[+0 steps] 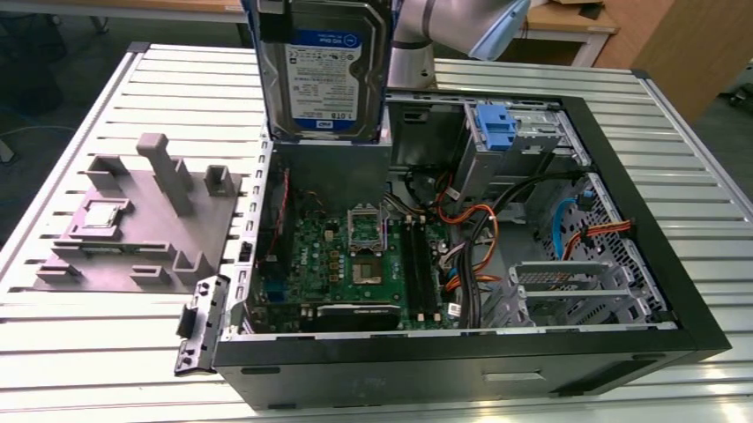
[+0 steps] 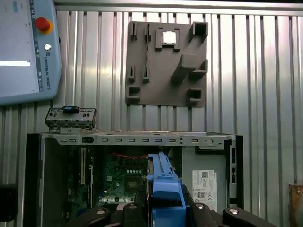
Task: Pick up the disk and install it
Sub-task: 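Pick up the disk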
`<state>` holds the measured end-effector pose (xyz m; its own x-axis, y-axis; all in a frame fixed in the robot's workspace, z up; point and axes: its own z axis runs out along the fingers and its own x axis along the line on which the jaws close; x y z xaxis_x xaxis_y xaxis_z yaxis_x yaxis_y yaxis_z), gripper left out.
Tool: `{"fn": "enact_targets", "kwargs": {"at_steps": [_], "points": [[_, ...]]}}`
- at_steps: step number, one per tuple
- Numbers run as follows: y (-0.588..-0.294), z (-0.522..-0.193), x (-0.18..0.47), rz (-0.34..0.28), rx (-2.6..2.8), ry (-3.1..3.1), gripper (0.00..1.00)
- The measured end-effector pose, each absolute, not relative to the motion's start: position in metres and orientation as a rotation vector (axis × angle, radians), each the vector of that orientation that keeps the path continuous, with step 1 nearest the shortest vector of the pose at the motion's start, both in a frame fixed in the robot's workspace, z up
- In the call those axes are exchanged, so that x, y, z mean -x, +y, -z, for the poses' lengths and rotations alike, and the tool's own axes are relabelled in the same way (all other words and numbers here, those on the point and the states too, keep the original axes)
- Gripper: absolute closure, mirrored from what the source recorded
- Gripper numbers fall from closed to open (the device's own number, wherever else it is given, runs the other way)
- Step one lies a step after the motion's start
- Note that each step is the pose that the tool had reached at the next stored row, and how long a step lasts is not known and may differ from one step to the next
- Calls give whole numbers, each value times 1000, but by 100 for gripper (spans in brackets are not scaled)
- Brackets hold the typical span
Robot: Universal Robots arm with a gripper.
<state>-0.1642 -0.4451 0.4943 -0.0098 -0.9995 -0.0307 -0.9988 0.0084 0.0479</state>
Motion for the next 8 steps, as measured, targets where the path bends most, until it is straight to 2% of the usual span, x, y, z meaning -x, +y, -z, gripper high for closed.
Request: {"fn": "enact_targets", "kwargs": {"at_steps": [8], "points": [[-448, -493, 136, 87, -2202, -2222, 63]]}}
